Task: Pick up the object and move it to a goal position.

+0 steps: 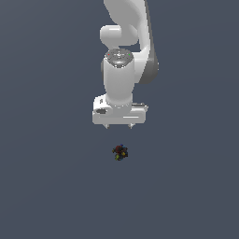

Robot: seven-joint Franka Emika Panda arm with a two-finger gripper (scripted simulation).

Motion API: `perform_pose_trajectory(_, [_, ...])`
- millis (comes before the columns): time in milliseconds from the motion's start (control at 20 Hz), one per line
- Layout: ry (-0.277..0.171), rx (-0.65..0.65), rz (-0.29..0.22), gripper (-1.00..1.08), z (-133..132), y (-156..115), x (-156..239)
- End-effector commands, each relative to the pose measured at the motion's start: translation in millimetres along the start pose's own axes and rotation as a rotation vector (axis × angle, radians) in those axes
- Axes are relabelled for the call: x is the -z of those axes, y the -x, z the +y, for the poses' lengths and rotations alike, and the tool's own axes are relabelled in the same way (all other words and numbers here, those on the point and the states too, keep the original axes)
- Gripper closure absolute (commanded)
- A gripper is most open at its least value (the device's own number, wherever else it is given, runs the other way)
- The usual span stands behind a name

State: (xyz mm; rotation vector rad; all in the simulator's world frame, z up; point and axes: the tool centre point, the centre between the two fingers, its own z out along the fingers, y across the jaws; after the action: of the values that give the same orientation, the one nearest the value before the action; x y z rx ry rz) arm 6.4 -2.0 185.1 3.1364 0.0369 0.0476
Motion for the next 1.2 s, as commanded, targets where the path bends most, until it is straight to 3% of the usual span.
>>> perform_pose_trajectory(0, [-0.001, -0.017, -0.001, -0.92, -0.1, -0.7, -1.6])
perform_pose_trajectory(500, [-0.007, -0.171, -0.007, -0.92, -0.8, -7.2, -15.3])
perform_pose_trajectory(1150, [-0.010, -0.521, -0.020, -0.92, -2.2, -20.8, -47.6])
